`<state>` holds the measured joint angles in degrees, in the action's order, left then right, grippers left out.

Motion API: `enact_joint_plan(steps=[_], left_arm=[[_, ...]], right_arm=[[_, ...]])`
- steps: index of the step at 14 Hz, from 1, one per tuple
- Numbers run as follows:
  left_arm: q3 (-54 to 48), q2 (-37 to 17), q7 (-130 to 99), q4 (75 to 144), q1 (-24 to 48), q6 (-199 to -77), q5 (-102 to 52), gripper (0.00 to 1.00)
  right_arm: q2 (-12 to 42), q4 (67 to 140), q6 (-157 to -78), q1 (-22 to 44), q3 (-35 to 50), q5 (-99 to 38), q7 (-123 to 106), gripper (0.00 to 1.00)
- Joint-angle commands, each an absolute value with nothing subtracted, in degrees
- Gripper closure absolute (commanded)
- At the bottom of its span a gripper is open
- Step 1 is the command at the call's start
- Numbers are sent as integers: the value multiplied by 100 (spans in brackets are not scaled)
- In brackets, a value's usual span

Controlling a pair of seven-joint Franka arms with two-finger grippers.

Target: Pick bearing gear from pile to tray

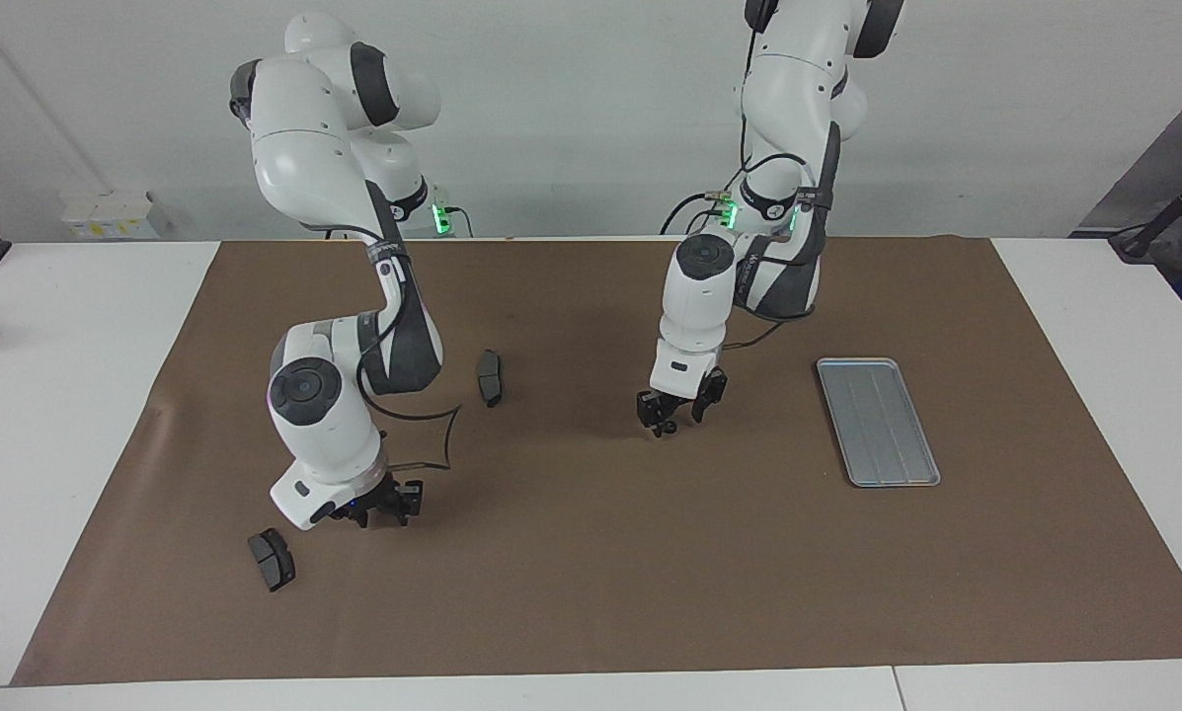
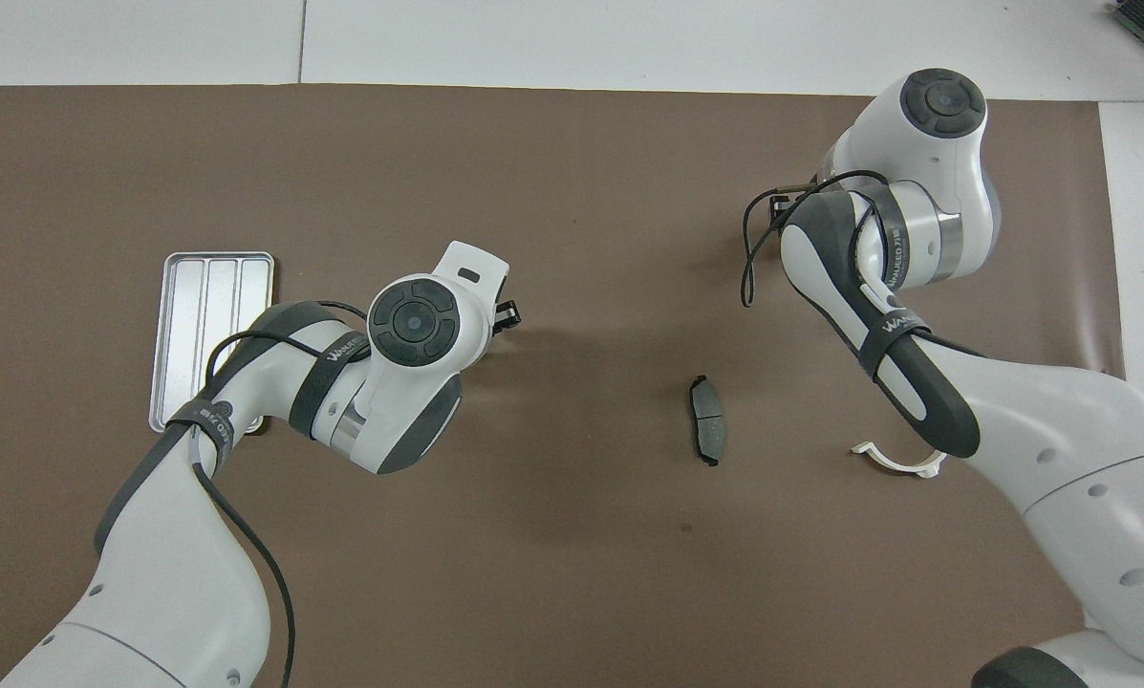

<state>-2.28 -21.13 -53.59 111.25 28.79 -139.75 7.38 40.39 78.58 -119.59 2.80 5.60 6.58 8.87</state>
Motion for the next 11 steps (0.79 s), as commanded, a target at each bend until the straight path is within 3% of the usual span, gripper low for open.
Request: enact_joint_plan(steps=[1, 8, 11], left_arm=[[-149, -2145, -5747, 11136, 3059, -14001, 870, 47], [-149, -2127, -5748, 11268, 3085, -14115, 879, 53], [-149, -2127, -5748, 11303, 3085, -14186, 879, 57]], right_arm=[[3753, 8340, -12085, 211, 598, 501, 817, 41], [3683, 8516, -12032, 141, 598, 492, 817, 49], [3648, 8578, -12023, 88, 598, 492, 774, 59]])
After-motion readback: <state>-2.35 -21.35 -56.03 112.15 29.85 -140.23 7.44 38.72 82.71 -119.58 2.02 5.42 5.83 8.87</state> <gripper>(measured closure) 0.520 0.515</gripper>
